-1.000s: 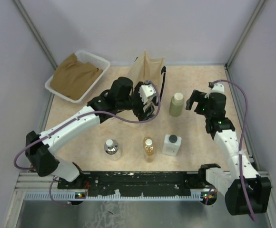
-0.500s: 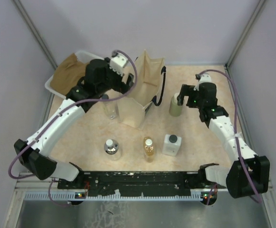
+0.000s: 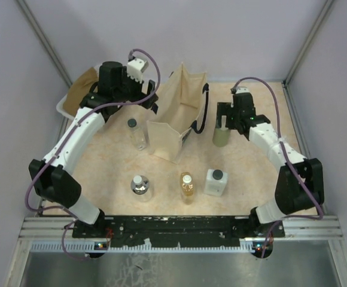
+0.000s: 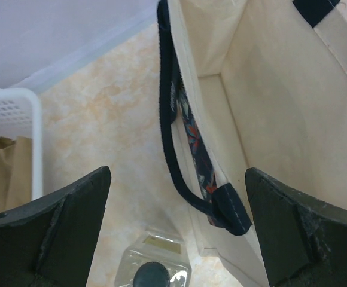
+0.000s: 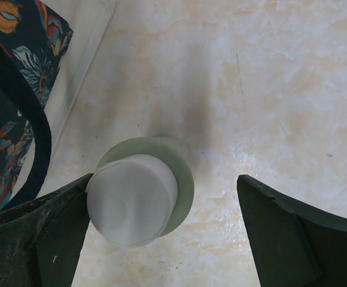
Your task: Place the personal care products into the canvas bag
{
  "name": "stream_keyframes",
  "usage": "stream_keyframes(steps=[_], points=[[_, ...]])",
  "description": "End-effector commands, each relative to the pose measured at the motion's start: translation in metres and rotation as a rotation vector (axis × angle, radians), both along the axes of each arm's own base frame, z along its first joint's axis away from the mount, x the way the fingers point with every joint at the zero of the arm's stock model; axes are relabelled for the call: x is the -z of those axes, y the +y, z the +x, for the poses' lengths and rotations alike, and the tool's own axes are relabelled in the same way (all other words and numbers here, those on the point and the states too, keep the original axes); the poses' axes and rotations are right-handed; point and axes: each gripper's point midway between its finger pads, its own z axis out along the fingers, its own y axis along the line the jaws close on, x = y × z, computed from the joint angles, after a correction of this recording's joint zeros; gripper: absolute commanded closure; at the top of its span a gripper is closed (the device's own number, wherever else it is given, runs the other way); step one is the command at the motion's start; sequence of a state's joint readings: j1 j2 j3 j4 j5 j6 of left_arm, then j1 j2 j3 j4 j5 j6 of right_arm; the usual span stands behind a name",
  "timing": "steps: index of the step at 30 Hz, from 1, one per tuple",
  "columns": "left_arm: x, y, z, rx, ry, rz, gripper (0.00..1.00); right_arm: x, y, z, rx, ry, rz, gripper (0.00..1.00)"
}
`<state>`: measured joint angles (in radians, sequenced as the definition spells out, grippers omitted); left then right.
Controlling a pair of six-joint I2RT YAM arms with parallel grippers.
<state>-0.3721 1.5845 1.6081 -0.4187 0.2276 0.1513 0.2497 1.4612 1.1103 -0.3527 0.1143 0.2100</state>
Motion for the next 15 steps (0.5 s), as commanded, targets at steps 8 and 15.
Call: stream_keyframes(steps=[8,15], points=[[0.027,-0.015,0.001,0.079,0.065,-0.047,0.01,0.036,0.010,0.014,-0.025,0.109,-0.058,0.03],[0.032,-0.014,-0.001,0.080,0.074,-0.041,0.01,0.058,0.011,0.011,-0.034,0.191,-0.106,0.25]])
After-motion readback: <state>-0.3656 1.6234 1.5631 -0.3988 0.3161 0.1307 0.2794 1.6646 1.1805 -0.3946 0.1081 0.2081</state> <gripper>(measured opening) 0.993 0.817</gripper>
